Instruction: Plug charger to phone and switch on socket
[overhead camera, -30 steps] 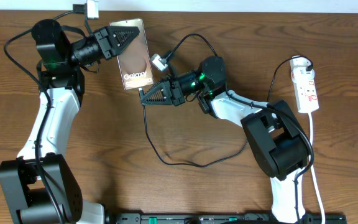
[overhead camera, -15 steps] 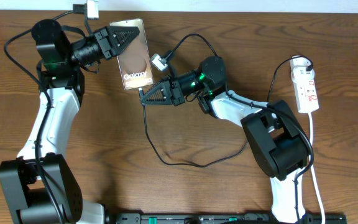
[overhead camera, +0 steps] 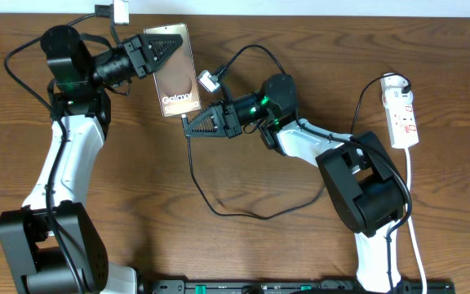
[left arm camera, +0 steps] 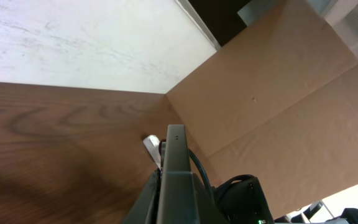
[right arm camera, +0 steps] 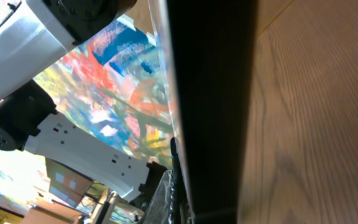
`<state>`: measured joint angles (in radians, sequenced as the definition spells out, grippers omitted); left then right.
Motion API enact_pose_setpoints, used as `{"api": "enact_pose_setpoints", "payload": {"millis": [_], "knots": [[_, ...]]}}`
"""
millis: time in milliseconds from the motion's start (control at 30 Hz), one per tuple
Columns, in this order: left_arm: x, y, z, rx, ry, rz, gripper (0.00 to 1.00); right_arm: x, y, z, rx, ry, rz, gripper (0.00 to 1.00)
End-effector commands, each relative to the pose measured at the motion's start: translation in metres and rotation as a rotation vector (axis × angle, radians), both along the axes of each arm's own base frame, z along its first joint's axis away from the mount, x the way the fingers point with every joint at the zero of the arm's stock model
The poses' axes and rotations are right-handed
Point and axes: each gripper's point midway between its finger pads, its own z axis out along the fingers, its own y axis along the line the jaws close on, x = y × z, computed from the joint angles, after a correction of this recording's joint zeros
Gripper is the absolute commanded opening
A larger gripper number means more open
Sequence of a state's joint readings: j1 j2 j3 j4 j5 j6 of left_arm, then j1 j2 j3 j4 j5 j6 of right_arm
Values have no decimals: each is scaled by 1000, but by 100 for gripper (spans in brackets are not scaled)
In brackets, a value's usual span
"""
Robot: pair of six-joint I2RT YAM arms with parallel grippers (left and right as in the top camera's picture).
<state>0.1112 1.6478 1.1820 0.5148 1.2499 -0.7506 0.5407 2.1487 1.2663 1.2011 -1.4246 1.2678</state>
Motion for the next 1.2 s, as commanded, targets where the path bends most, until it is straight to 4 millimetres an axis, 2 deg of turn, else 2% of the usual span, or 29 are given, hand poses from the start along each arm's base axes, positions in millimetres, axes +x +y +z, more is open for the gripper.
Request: {"api": "enact_pose_setpoints", "payload": {"millis": [0,400,1167], "knots": [[-13,-8,0,2,-9,-80,7,26,4,13,44,24,-145,1],[-21,-11,1,6,-22,-132,7,30,4,14,49,27,-163,1],[-16,-9,-5,-31,89,-96,7,34,5,16,73,-16,-190,1]]}}
